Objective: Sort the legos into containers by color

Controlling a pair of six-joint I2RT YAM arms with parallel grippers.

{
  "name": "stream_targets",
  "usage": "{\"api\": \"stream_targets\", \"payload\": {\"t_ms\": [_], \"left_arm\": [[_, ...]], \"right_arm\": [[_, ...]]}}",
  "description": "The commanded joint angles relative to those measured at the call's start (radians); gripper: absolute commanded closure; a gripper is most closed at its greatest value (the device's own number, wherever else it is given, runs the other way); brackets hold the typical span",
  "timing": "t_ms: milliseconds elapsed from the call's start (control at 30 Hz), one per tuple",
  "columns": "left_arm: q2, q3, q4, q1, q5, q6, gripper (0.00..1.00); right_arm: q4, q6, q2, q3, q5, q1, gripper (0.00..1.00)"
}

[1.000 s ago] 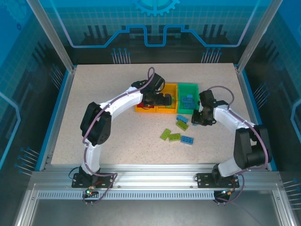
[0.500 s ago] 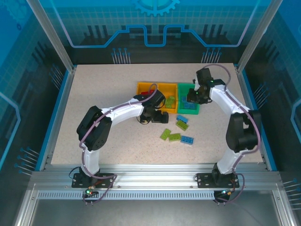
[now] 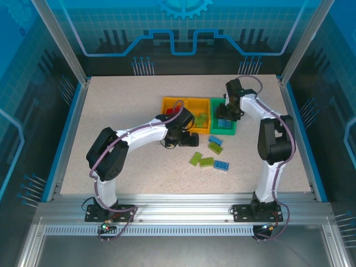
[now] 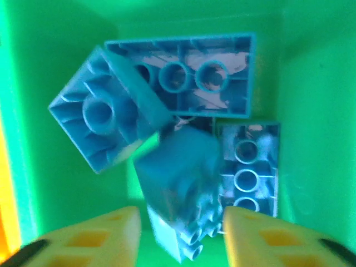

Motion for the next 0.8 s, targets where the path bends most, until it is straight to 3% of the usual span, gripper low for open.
{"api": "stream_targets", "payload": {"t_ms": [0,33,200,300,433,567,767], "left_arm": [[-0.004,0.028,-0.018,-0.028,-0.021,-0.011,0.01],[0.003,0.035,-0.023,-0.031,-0.023,-0.01,0.01],[0.003,0.016,-0.012,-0.033,-0.022,-0.029,0.01],[-0.021,-0.024,-0.004,-0.032,-0.037,-0.037,0.01],[-0.064,-0.08,-0.005,-0.028,-0.061,-0.043,0.01],[-0.1,-0.126,0.008,-0.016,-0.059,-0.054,0.01],[-0.135,-0.186,0.023,-0.005,-0.062,-0.069,0.01]], "right_arm": [[-0.028,-0.007,-0.016,0.041,0.011,0.007,0.27],[-0.028,-0.012,-0.031,0.031,0.016,0.01,0.19],[-0.014,-0.038,-0.165,-0.092,0.02,0.037,0.17],[0.006,-0.086,-0.266,-0.206,0.028,0.078,0.21],[0.043,-0.14,-0.35,-0.357,0.011,0.121,0.33],[0.065,-0.162,-0.349,-0.426,-0.027,0.135,0.35],[0.083,-0.178,-0.283,-0.419,0.024,0.167,0.35]]}}
